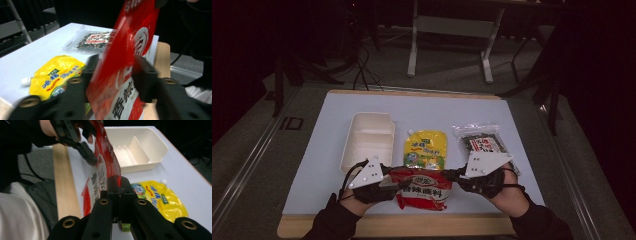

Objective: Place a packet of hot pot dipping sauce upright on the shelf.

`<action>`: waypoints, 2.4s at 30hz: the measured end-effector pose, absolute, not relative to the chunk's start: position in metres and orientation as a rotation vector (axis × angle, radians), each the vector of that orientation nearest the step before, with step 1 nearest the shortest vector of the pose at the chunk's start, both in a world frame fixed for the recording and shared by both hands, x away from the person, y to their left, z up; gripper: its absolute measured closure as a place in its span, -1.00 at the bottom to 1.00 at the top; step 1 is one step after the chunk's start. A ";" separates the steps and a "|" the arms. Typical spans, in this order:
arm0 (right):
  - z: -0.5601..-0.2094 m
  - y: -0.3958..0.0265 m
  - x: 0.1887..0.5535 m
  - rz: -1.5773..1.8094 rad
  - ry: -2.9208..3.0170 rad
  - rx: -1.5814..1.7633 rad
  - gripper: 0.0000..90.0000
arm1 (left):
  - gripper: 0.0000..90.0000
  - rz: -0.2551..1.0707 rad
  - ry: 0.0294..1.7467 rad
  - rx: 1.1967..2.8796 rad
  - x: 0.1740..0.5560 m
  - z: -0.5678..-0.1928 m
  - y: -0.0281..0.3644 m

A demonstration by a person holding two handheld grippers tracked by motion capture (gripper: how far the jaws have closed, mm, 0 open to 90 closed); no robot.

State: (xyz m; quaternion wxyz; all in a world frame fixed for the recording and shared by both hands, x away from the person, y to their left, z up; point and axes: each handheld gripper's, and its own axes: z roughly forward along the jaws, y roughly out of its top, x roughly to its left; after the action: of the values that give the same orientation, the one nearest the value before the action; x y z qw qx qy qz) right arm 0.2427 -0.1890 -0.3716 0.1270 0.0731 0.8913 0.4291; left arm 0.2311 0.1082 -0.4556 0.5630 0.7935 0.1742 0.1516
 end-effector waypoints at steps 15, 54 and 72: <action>-0.372 -0.204 0.250 1.357 2.560 0.255 0.51 | 1.00 0.288 0.307 1.882 0.234 -0.428 0.097; -0.360 -0.201 0.276 1.369 2.553 0.263 0.98 | -0.85 0.415 0.522 1.738 0.219 -0.441 0.110; -0.335 -0.190 0.326 1.408 2.460 0.382 0.98 | -0.90 0.432 0.562 1.746 0.189 -0.487 0.105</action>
State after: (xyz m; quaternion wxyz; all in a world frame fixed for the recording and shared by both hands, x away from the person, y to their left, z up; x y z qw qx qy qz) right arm 0.3256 -0.1900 -0.3354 0.1402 0.1323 0.8517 0.4874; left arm 0.1894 0.1052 -0.4868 0.5880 0.7494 0.2413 0.1856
